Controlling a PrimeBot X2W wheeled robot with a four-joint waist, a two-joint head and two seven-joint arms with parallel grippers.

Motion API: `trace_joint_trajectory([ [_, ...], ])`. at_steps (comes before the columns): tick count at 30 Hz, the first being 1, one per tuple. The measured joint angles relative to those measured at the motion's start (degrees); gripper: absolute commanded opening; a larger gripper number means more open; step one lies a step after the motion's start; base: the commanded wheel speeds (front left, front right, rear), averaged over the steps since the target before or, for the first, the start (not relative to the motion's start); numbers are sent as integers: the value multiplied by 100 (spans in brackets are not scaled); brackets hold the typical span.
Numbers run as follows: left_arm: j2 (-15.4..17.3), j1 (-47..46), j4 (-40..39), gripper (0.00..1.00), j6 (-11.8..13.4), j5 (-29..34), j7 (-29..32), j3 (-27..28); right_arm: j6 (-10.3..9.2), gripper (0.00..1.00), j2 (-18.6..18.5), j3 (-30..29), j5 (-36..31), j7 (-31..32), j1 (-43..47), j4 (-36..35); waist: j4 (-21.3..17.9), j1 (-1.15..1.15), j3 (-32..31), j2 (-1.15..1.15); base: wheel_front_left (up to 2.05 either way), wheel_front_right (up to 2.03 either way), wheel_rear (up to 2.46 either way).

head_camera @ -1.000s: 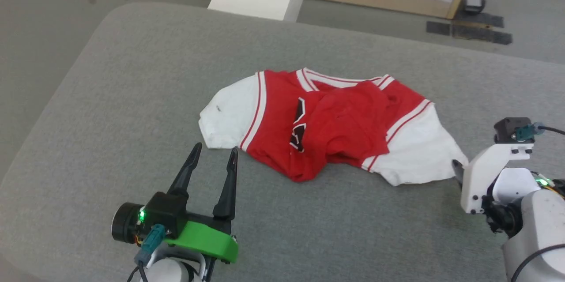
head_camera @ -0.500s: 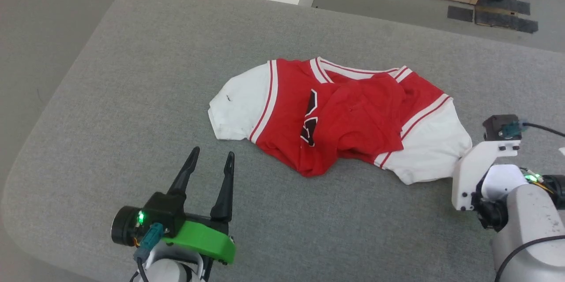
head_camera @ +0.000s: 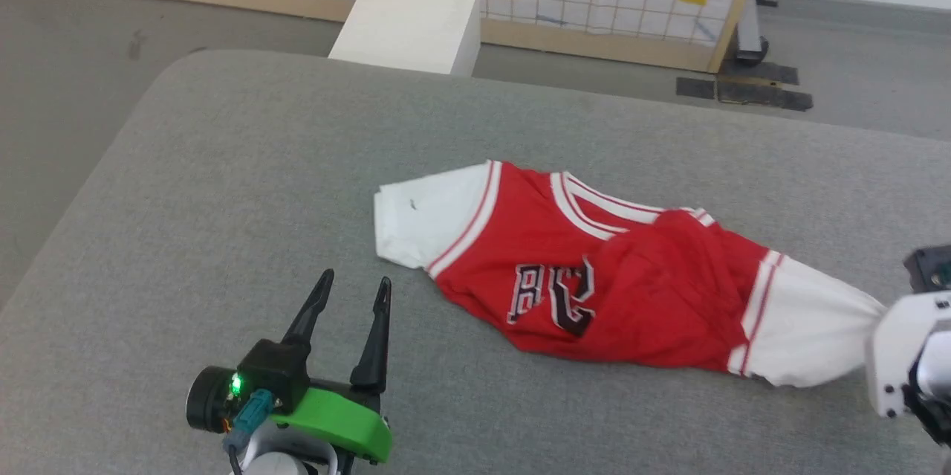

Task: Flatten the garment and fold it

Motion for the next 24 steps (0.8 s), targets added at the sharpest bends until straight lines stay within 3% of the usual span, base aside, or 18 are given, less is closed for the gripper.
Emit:
trace_joint_trajectory([
  [6,-21,0,52,100,-44,0,0,-3,0,2,-185,-197,-33,-391,113,520,-110,0,-76,0,0,0,0],
  [7,-22,0,74,100,-52,0,1,-2,-1,100,-152,-208,-32,-542,112,584,-111,0,-77,0,0,0,0],
  [15,-36,-1,203,100,-66,-8,0,43,-1,100,127,-31,-69,-1461,-53,577,-218,0,-135,0,0,0,0],
  [24,-53,-42,491,100,-75,-188,0,127,-1,100,776,93,31,-2569,341,-571,-505,0,-223,0,0,0,0],
])
